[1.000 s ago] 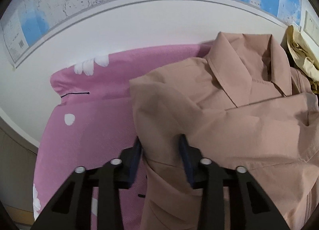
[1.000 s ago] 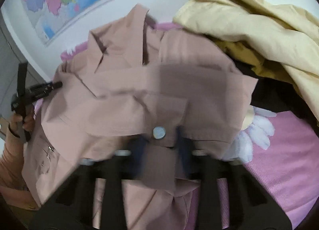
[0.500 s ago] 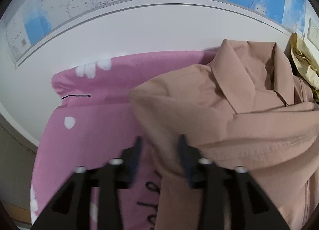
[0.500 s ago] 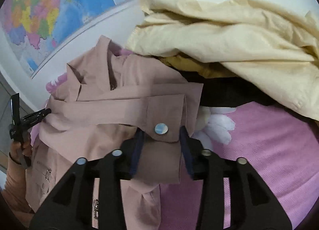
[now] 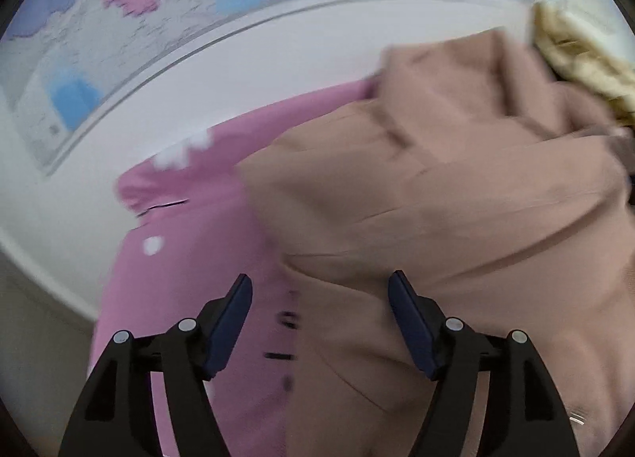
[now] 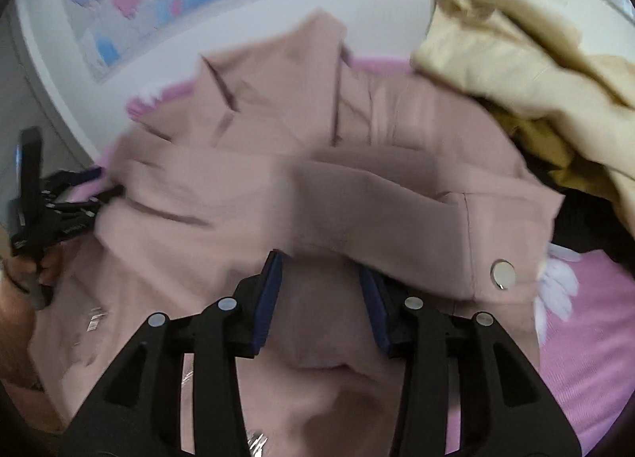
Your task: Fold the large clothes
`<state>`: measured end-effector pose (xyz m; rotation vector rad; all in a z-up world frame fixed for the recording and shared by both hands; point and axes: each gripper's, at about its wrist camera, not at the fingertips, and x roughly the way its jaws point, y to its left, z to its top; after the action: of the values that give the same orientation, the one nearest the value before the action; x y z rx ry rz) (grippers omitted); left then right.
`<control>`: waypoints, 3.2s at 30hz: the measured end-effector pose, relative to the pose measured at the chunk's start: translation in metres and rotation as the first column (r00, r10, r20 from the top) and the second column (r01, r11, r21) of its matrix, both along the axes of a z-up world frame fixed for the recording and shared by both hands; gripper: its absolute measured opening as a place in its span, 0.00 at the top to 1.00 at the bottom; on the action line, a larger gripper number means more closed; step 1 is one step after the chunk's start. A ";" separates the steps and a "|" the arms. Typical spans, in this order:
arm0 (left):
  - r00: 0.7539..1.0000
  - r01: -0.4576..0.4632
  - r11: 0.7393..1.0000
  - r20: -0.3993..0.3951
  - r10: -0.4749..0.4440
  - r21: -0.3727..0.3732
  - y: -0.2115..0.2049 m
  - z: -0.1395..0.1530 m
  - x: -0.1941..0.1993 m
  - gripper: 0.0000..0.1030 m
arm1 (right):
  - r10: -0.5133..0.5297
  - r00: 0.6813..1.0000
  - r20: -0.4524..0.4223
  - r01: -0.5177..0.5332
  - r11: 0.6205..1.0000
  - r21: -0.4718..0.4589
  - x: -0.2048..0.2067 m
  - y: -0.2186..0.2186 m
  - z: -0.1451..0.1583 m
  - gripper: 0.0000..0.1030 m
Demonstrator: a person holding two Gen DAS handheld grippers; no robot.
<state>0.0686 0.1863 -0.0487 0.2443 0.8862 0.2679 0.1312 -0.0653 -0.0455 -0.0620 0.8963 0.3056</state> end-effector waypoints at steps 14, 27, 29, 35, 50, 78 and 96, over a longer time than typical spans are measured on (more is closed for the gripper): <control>0.997 0.077 0.955 0.035 -0.069 -0.287 0.037 0.026 -0.107 0.21 | -0.032 0.999 0.026 0.025 0.972 0.232 -0.128 -0.076 0.034 0.40; 0.989 0.093 0.857 -0.054 -0.140 -0.507 0.048 -0.004 -0.191 0.18 | -0.049 0.993 -0.104 0.087 0.911 0.403 -0.227 -0.104 -0.010 0.31; 0.983 0.117 0.837 -0.056 -0.174 -0.534 0.043 -0.004 -0.196 0.17 | -0.039 0.994 -0.103 0.079 0.904 0.421 -0.233 -0.102 -0.012 0.31; 0.963 0.187 0.781 -0.045 -0.265 -0.596 0.026 -0.006 -0.213 0.14 | 0.018 0.994 -0.104 0.030 0.894 0.448 -0.242 -0.087 -0.017 0.31; 0.954 0.188 0.579 0.007 -0.299 -0.793 0.015 -0.012 -0.205 0.22 | 0.121 0.985 -0.124 -0.029 0.818 0.575 -0.237 -0.071 -0.029 0.60; 0.978 0.209 0.517 0.175 -0.114 -0.830 0.033 0.078 -0.280 0.97 | 0.167 0.976 0.142 -0.219 0.692 0.688 -0.324 -0.078 0.059 0.93; 0.976 0.216 0.572 0.184 -0.113 -0.791 0.047 0.128 -0.180 0.96 | 0.032 0.992 0.124 -0.117 0.624 0.773 -0.217 -0.109 0.106 0.92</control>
<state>-0.1109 0.2332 0.0795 -0.5551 0.7822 -0.3235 -0.0861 -0.1739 0.0610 0.7051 0.5941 0.7512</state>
